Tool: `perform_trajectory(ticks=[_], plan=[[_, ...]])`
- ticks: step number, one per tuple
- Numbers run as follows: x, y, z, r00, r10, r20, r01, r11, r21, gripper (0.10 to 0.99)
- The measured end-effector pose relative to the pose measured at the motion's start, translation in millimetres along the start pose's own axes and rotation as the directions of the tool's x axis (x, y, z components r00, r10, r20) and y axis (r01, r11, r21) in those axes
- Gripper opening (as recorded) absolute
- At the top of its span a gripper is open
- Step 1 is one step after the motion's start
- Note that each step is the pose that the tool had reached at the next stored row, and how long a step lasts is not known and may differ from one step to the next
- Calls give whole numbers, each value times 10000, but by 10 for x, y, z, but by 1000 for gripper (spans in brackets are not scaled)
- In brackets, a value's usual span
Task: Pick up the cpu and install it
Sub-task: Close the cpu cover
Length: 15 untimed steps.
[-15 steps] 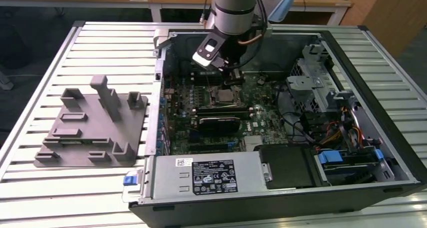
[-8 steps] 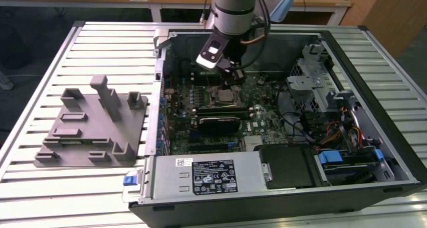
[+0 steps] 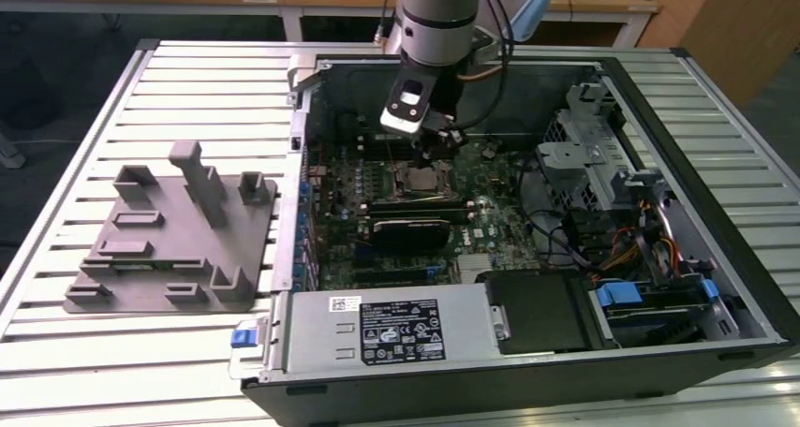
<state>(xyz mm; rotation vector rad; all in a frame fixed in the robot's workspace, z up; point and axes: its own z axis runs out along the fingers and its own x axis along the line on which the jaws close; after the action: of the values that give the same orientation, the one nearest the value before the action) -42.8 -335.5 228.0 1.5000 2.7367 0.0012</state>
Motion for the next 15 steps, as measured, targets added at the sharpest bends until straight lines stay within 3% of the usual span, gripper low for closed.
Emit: perform_trajectory(ticks=[3, 7, 11, 15], plan=[[0, 0, 1, 9981, -610, -7, 610, 9981, -10, 106], [0, 0, 2, 9908, -1351, -13, 1351, 9908, -25, 106], [0, 0, 4, 9784, -2066, -18, 2066, 9784, -39, 106], [0, 0, 5, 9610, -2764, -22, 2764, 9610, -53, 106]])
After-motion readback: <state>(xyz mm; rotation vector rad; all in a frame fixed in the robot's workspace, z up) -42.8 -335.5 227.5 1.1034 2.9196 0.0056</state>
